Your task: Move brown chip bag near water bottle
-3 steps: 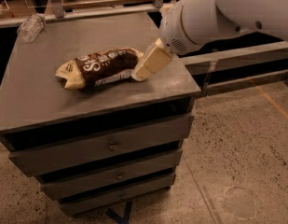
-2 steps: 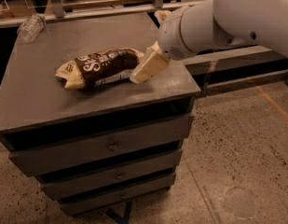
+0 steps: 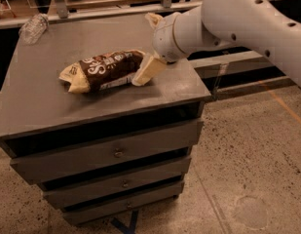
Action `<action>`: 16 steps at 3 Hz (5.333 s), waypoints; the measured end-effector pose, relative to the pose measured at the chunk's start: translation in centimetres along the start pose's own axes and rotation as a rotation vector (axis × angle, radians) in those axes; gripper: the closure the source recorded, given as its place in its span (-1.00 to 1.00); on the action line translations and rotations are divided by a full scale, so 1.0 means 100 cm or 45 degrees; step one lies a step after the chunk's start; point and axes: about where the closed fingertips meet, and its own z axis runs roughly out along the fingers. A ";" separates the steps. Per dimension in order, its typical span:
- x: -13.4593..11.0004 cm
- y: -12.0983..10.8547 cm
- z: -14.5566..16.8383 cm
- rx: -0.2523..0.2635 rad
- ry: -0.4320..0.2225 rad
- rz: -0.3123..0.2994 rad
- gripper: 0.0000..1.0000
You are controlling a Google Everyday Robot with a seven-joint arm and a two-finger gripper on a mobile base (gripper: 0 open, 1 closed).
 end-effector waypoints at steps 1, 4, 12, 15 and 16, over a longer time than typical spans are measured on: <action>0.007 -0.007 0.029 -0.031 0.034 -0.075 -1.00; 0.027 -0.005 0.076 -0.074 0.117 -0.135 -1.00; -0.034 -0.144 0.108 0.543 0.272 -0.300 1.00; -0.030 -0.179 0.102 0.650 0.259 -0.235 1.00; -0.040 -0.203 0.112 0.706 0.208 -0.180 1.00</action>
Offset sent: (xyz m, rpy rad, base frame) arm 0.0612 0.0238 -0.0514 -0.1682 -0.0164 0.0339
